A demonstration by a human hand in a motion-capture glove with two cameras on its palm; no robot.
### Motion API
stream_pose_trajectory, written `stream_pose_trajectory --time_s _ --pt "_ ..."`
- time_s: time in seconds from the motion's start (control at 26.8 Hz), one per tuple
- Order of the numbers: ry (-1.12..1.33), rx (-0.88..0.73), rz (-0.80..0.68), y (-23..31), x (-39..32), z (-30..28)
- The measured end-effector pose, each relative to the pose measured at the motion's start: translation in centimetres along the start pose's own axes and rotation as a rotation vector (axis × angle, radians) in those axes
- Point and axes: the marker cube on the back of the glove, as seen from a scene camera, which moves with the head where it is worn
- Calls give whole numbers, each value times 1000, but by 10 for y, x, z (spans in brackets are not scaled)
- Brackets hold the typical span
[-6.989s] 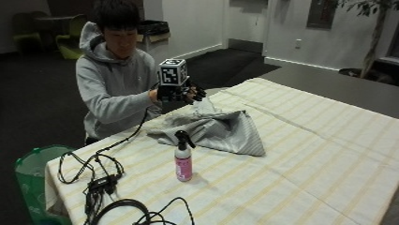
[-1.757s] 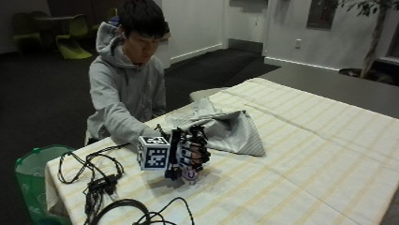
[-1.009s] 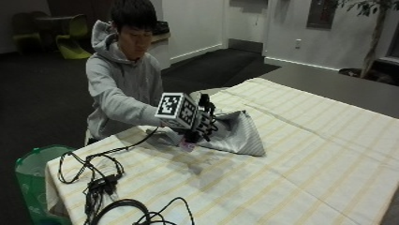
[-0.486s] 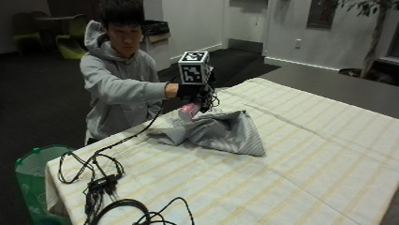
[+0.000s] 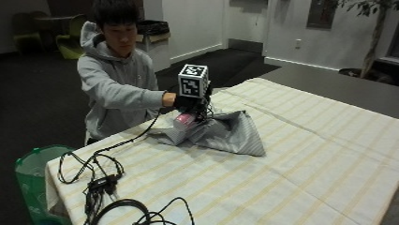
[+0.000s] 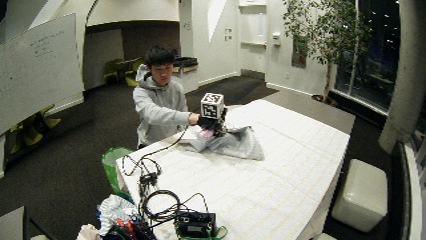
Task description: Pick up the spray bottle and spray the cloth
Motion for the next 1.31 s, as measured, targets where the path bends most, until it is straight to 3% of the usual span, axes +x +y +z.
stream_pose_trajectory --time_s 0.37,0.78,1.05,1.31 --pt "29 75 -8 8 -4 -39" --pt "11 44 -12 -2 -13 -11" --pt "-228 255 -107 0 -61 -55" --pt "-691 438 -257 1 -141 -78"
